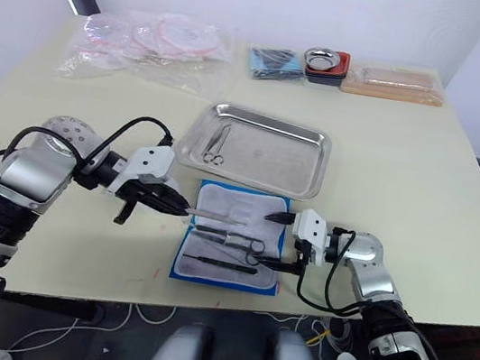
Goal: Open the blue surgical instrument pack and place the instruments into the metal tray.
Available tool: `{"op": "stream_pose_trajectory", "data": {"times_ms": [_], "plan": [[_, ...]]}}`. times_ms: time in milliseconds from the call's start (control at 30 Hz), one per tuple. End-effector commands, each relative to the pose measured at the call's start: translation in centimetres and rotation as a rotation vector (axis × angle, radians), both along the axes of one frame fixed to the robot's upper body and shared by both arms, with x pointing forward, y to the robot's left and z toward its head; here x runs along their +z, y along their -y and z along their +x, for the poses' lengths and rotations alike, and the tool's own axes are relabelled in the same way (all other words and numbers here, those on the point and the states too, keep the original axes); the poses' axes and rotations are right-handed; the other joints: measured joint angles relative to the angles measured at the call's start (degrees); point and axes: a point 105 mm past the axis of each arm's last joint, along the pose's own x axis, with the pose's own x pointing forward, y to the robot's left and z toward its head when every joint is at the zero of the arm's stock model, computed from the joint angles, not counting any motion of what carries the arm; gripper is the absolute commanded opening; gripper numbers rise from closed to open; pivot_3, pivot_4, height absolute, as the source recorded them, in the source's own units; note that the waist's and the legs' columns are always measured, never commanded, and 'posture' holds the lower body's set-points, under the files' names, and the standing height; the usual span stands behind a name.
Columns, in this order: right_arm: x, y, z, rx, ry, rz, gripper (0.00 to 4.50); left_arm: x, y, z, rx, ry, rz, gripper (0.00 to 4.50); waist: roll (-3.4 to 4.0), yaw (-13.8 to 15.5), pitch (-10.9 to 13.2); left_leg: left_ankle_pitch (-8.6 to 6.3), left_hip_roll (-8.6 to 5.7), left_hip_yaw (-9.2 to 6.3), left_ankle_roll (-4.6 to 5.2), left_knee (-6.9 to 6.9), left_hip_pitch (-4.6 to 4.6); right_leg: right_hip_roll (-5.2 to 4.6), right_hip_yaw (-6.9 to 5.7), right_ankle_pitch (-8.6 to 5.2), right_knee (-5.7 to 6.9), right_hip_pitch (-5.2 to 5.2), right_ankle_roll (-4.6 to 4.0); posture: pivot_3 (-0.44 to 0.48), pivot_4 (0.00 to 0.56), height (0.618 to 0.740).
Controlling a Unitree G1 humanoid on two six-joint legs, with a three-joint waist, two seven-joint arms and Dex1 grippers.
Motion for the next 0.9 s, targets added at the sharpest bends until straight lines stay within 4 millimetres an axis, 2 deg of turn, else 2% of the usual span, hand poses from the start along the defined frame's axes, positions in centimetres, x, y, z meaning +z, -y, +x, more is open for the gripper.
{"op": "stream_pose_trajectory", "data": {"times_ms": [33,300,533,633,900], "plan": [[-5.7,0.7,-2.3,-0.001,-0.193,-0.153,4.50,1.8,-0.6,-0.2,-0.010,0.034,-0.008,0.07,0.00,0.0,0.0,0.00,0.00,0.00,0.00,0.00,0.00,0.00,0.00,0.00,0.00,0.00,0.00,0.000,0.150,0.740],[-5.6,0.6,-2.1,-0.001,-0.192,-0.153,4.50,3.4,-1.9,-1.0,0.015,0.024,-0.003,0.07,-0.04,-0.1,0.0,0.00,0.03,-0.01,0.00,0.00,0.01,-0.01,0.00,0.00,0.02,0.00,0.00,0.000,0.150,0.740],[-5.9,0.7,-2.3,0.003,-0.197,-0.158,4.50,4.0,-3.3,-1.4,0.060,0.034,0.024,0.07,-0.05,-0.1,0.0,0.00,0.05,0.01,0.00,0.00,0.04,-0.07,0.04,0.00,0.02,0.00,-0.01,0.000,0.150,0.740],[-5.8,0.7,-2.2,0.004,-0.197,-0.159,4.50,4.2,-3.0,-1.1,0.083,0.058,-0.013,0.07,-0.07,0.0,0.0,0.00,0.06,-0.02,0.00,0.04,0.03,-0.08,0.03,-0.01,0.02,0.00,-0.01,0.000,0.150,0.740],[-5.8,0.8,-2.2,0.010,-0.196,-0.163,4.50,4.8,-0.3,0.3,0.224,0.136,-0.211,0.07,-0.10,-0.1,0.0,0.00,0.07,-0.01,0.00,0.07,0.01,-0.07,0.04,0.00,0.04,0.00,0.00,0.000,0.150,0.740]]}}
